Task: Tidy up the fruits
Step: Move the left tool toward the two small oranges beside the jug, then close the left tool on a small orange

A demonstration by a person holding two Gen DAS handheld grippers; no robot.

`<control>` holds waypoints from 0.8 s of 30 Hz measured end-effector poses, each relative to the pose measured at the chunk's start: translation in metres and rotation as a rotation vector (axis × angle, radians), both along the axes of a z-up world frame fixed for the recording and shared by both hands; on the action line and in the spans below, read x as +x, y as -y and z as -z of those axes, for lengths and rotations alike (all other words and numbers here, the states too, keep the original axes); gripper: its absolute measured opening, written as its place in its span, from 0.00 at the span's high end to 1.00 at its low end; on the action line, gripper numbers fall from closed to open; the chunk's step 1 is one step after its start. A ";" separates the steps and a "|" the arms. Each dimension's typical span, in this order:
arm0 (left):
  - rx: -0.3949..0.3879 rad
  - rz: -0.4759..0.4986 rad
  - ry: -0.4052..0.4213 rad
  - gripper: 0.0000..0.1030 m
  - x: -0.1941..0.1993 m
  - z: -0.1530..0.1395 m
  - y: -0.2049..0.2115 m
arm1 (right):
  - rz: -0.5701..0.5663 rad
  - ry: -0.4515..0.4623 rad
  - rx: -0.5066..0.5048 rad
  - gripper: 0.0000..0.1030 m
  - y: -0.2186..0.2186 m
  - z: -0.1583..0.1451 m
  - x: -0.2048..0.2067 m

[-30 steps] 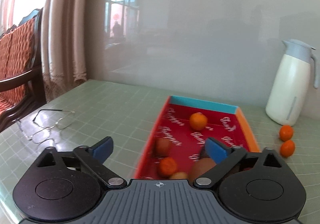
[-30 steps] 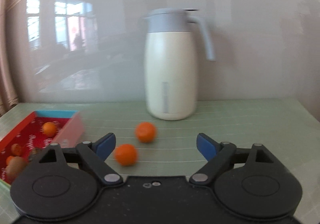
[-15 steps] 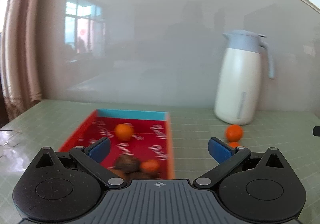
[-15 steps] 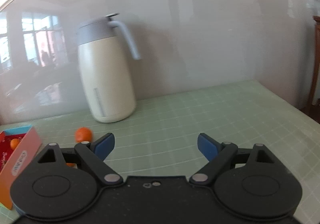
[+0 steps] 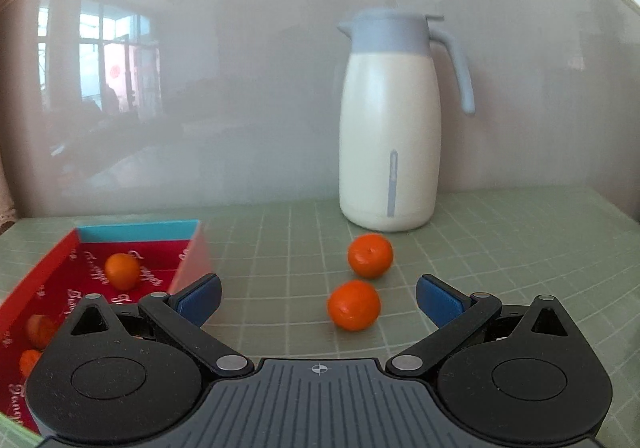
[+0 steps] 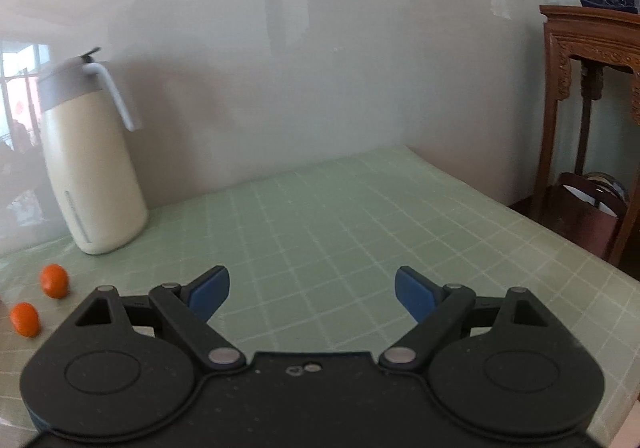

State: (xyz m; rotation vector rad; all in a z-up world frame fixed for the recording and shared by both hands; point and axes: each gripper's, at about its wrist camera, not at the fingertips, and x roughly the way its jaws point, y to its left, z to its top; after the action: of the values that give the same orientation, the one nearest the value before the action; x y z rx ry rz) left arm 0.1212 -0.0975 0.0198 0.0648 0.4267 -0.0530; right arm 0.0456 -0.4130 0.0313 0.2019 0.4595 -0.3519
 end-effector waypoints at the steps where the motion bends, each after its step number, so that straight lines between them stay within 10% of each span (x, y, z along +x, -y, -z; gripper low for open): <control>1: -0.004 0.003 -0.013 0.00 0.004 0.002 0.003 | 0.005 -0.003 -0.003 0.13 0.002 0.001 0.000; 13: 0.033 0.017 -0.111 0.03 0.044 0.021 0.034 | 0.036 -0.003 -0.002 0.13 0.019 0.003 0.001; 24: 0.033 0.031 -0.214 0.62 0.063 0.033 0.035 | 0.042 0.001 0.003 0.13 0.022 0.001 0.003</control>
State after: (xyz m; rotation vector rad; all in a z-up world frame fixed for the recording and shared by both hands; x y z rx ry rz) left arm 0.1846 -0.1322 -0.0129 0.0990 0.6404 -0.0836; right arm 0.0487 -0.4345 0.0306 0.2152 0.4557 -0.3925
